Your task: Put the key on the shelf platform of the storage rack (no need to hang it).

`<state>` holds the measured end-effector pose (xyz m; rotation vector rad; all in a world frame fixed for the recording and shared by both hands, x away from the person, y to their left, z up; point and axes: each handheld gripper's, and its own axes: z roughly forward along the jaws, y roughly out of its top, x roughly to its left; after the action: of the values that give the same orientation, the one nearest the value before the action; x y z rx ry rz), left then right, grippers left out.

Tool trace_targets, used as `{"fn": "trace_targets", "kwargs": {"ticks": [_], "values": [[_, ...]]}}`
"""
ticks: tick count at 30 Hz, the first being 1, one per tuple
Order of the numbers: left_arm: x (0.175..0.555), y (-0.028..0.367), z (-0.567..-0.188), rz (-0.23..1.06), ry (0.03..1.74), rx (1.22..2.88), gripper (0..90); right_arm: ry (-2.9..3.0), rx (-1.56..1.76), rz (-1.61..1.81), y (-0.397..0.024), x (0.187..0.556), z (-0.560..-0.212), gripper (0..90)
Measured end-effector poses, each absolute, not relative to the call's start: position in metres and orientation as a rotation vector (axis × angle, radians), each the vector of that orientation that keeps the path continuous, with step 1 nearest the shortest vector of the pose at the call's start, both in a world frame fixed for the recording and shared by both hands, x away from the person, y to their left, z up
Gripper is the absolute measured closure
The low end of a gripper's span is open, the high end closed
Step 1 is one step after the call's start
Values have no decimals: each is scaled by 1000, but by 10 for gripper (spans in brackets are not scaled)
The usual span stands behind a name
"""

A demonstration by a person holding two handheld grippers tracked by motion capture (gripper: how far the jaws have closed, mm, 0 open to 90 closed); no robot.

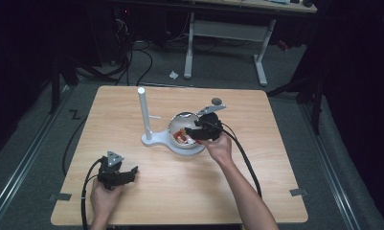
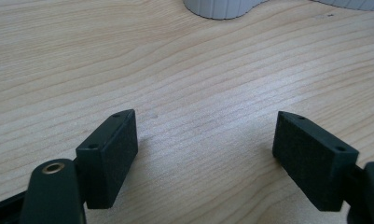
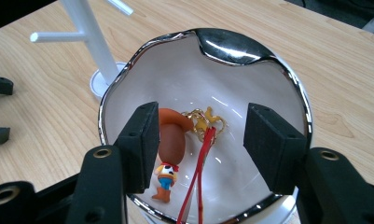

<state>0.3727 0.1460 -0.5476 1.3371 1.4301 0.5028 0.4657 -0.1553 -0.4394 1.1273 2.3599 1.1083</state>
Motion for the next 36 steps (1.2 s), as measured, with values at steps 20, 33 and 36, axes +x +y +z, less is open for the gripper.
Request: {"fn": "trace_targets", "kwargs": {"ticks": [20, 33, 36], "values": [[373, 146, -548, 503, 1430, 1337, 225, 2263, 1171, 1219, -192, 450, -420, 468], [373, 146, -548, 503, 1430, 1338, 225, 2169, 1182, 1254, -220, 434, -405, 440], [373, 146, -548, 503, 1430, 1337, 225, 2153, 1204, 1257, -229, 431, -405, 439]]}}
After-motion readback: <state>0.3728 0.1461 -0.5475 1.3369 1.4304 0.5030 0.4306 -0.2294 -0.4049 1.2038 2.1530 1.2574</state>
